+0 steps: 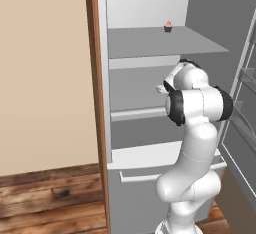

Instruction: Take out the milk from the fridge and place it on the tray on the counter. Then take the sugar cube near the tray and place it in the tray.

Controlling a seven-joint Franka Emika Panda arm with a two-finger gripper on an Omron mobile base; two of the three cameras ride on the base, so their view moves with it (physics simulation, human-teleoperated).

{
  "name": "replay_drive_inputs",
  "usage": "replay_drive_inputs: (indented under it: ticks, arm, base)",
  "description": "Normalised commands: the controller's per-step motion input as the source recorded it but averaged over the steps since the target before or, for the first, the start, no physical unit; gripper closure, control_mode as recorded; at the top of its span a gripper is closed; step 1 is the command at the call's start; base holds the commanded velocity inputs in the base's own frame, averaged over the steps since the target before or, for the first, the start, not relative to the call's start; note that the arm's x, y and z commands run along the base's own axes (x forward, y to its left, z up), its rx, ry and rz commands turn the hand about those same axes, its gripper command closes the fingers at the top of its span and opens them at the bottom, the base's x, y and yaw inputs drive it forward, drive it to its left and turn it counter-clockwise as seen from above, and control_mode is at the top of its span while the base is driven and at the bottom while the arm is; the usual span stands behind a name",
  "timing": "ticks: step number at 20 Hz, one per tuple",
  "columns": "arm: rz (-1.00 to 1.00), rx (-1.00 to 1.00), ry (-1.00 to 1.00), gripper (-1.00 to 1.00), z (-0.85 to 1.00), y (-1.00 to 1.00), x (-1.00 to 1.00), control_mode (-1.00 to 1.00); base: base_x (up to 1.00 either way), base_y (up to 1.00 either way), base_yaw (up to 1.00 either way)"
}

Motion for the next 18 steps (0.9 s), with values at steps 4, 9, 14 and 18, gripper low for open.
replay_drive_inputs:
  ticks: [4, 9, 14, 18]
  arm:
    - [0.00, 0.02, 0.00, -1.00, 0.05, -0.19, 0.00, -1.00]
    - [0.00, 0.03, 0.00, -1.00, 0.08, -0.26, 0.00, -1.00]
    - [0.00, 0.07, 0.00, -1.00, 0.17, -0.41, 0.00, -1.00]
    - [0.00, 0.04, 0.00, -1.00, 0.14, -0.28, 0.08, -1.00]
  base:
    - [0.00, 0.00, 0.00]
    - [0.00, 0.00, 0.00]
    - [0.00, 0.00, 0.00]
    - [0.00, 0.00, 0.00]
